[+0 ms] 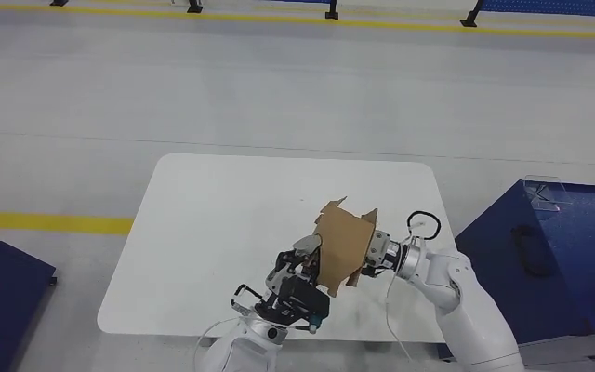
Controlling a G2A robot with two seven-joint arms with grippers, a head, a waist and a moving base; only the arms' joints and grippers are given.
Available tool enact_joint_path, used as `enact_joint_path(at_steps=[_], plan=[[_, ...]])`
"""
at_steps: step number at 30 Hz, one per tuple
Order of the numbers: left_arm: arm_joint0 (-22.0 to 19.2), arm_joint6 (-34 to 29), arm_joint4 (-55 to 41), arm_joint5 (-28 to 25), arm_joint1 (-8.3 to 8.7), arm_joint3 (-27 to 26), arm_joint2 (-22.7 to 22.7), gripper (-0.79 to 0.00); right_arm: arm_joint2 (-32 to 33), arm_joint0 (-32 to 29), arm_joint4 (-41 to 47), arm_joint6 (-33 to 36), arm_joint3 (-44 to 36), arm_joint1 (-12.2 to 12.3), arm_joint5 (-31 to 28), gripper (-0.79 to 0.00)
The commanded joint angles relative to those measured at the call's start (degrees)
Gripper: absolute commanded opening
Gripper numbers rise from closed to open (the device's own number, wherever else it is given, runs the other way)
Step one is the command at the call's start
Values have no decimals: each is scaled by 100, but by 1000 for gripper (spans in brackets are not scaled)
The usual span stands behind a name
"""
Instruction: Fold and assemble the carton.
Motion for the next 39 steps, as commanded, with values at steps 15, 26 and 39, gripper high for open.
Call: enact_joint_path(at_steps=[15, 26, 39], plan=[[58, -398, -979, -327, -37, -224, -173, -785, 844, 349, -140, 247, 997, 151, 234, 0], [-567, -1424, -6557, -1614, -194, 102, -1110, -785, 1474, 328, 244, 845, 956, 264, 748, 0], [-567, -1424, -6557, -1614, -194, 102, -1110, -785, 1474, 328, 244, 845, 956, 264, 748, 0]])
